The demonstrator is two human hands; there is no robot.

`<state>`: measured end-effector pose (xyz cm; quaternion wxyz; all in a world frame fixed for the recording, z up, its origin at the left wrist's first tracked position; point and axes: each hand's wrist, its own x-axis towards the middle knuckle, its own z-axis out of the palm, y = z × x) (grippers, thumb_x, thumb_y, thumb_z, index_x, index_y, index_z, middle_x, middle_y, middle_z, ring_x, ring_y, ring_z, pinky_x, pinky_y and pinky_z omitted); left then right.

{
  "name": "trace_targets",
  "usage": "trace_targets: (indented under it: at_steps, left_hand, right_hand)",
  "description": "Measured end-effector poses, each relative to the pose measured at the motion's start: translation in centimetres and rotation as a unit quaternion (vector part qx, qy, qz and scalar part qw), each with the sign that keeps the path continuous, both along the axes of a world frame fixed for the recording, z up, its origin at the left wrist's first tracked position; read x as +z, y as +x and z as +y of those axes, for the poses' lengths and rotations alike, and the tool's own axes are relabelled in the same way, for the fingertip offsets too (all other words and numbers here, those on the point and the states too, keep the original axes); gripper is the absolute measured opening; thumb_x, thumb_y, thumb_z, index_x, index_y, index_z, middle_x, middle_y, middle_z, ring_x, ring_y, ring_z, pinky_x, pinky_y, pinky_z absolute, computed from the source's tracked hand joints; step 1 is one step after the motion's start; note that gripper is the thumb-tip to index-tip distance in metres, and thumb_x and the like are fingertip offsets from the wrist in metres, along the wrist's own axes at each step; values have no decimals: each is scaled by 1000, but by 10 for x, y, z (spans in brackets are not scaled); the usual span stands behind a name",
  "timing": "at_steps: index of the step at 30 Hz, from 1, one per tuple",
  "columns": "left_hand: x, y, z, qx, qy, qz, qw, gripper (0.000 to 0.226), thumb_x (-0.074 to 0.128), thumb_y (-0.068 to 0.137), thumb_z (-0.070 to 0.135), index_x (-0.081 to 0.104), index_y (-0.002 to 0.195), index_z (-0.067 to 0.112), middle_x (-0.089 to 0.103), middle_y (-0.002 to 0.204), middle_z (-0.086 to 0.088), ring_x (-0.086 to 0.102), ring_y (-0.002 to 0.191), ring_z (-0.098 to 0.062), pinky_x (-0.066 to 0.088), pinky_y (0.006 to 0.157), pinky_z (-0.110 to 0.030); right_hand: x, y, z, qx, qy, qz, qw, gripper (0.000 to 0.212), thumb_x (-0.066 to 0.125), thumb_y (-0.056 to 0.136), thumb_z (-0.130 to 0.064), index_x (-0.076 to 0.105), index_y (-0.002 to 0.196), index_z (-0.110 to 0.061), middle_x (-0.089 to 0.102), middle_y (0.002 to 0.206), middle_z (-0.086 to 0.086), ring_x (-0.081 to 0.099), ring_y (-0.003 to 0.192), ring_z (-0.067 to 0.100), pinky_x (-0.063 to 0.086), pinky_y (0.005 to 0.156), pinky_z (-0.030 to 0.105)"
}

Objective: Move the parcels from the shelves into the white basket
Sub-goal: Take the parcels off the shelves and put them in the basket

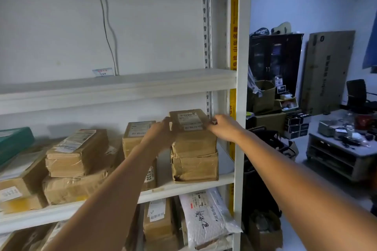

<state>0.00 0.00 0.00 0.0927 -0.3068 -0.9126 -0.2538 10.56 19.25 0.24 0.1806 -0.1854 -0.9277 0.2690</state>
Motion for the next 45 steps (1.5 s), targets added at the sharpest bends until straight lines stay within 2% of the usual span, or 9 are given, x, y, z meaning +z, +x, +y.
trace_targets:
  at_steps: [4, 8, 11, 17, 25, 29, 32, 38, 45]
  left_hand:
    - [-12, 3, 12, 14, 3, -29, 999, 53, 26, 94, 56, 45, 131, 22, 58, 74, 4, 60, 60, -11, 40, 43, -23]
    - [-10, 4, 17, 8, 79, -174, 982, 56, 37, 96, 53, 34, 144, 24, 61, 118, -10, 63, 96, -26, 58, 75, -40]
    - [-11, 11, 16, 2, 186, -266, 946, 53, 50, 96, 39, 34, 145, 25, 57, 121, -5, 60, 99, -25, 59, 74, -43]
    - [-16, 36, 7, -27, 244, -252, 936, 47, 52, 95, 25, 38, 140, 26, 61, 114, 0, 62, 96, -21, 57, 80, -41]
    - [-26, 78, -51, -142, 328, -238, 903, 33, 62, 89, 22, 50, 106, 48, 65, 107, 18, 64, 101, -12, 56, 86, -37]
    - [-47, 103, -91, -160, 317, -238, 904, 52, 62, 89, 23, 45, 137, 34, 63, 115, 21, 63, 102, -4, 53, 85, -24]
    - [-66, 122, -122, -168, 308, -229, 908, 63, 63, 89, 19, 37, 145, 23, 58, 131, 11, 57, 117, -8, 47, 102, -35]
    - [-113, 166, -189, -140, 313, -262, 902, 71, 66, 87, 15, 31, 148, 26, 50, 138, 12, 53, 121, -8, 46, 104, -37]
    - [-163, 204, -260, -116, 387, -310, 861, 56, 57, 88, -9, 40, 133, 20, 58, 122, 6, 59, 112, -10, 53, 90, -25]
  right_hand:
    - [-7, -8, 0, 17, -109, -2, 994, 40, 53, 90, -56, 58, 101, -18, 65, 94, 3, 64, 83, 16, 57, 68, 34]
    - [-9, -6, -2, 15, -172, 41, 984, 20, 59, 90, -46, 56, 96, -27, 63, 89, -6, 62, 78, 7, 55, 55, 25]
    - [-9, -1, -7, 26, -194, 59, 979, 14, 61, 91, -40, 60, 91, -26, 67, 88, -3, 65, 77, 8, 53, 51, 23]
    - [-12, 20, -27, 28, -222, 119, 967, 15, 63, 91, -29, 67, 104, -20, 71, 96, 4, 69, 90, 21, 58, 83, 45]
    - [-30, 72, -86, 17, -249, 220, 943, 28, 64, 91, -22, 64, 120, -20, 69, 104, -11, 64, 95, 3, 54, 86, 26]
    - [-52, 104, -128, 8, -288, 231, 929, 31, 66, 91, -19, 60, 119, -31, 65, 96, -23, 63, 92, -4, 51, 74, 13]
    - [-73, 128, -159, 10, -301, 221, 928, 41, 66, 91, -20, 55, 129, -31, 64, 99, -24, 64, 95, -2, 53, 84, 21]
    - [-119, 164, -217, 22, -325, 154, 933, 45, 66, 90, -14, 55, 132, -25, 67, 119, -6, 62, 111, 13, 51, 99, 42]
    - [-169, 191, -288, 81, -332, 149, 928, 51, 63, 90, -2, 52, 136, -21, 66, 123, -5, 61, 114, 9, 49, 101, 35]
